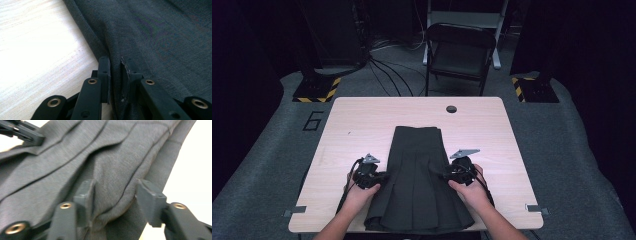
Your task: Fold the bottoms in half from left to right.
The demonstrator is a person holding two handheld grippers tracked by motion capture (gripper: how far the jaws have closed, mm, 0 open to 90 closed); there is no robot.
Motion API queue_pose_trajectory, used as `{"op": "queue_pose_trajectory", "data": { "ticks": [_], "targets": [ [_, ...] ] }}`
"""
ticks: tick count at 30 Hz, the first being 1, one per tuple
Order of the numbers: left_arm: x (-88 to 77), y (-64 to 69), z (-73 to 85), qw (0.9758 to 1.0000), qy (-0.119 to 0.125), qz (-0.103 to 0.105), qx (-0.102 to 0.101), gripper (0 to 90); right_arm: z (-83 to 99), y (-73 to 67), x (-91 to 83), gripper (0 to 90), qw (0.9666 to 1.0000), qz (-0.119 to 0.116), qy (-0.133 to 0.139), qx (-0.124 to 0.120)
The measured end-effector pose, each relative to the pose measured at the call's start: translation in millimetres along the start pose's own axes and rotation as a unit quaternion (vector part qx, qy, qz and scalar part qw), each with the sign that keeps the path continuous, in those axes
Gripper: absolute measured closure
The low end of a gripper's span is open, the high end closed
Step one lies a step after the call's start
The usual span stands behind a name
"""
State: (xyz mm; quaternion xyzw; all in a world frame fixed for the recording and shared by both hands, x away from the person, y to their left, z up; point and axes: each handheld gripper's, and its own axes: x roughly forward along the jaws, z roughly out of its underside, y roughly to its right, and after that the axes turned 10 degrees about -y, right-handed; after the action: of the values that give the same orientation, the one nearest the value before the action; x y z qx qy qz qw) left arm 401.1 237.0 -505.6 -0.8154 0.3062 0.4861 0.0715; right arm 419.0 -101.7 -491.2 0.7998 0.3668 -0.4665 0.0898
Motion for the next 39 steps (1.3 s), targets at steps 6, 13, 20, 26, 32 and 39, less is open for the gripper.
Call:
{"op": "queue_pose_trajectory", "data": {
  "ticks": [6, 13, 20, 26, 32, 39],
  "targets": [
    [0.1, -1.2, 0.3, 1.0000, -0.003, -0.002, 0.007, 78.1, -0.5, 1.4, 3.0, 86.1, 0.9993, 0.028, -0.014, -0.022],
    [0.6, 1.4, 0.7, 0.9998, -0.002, -0.017, 0.013, 77.8, 0.5, 2.0, -2.1, 87.5, 0.9960, 0.084, -0.011, -0.030],
    [2.3, 2.6, 1.2, 0.9997, -0.004, -0.015, 0.021, 72.9, 5.1, 6.8, 4.7, 85.5, 0.9951, 0.085, -0.037, -0.035],
    [2.5, 1.4, 1.3, 1.0000, -0.006, 0.001, 0.005, 75.0, 9.2, 13.8, 3.8, 84.4, 0.9968, 0.059, -0.044, -0.031],
    [0.7, 2.2, 2.5, 0.9999, -0.012, 0.005, 0.003, 76.6, 11.0, 9.4, 3.2, 84.9, 0.9967, 0.056, -0.050, -0.031],
    [-0.7, 2.6, 4.0, 0.9999, -0.016, 0.006, 0.000, 76.6, 12.6, 8.0, 1.9, 84.7, 0.9963, 0.051, -0.053, -0.045]
  ]
}}
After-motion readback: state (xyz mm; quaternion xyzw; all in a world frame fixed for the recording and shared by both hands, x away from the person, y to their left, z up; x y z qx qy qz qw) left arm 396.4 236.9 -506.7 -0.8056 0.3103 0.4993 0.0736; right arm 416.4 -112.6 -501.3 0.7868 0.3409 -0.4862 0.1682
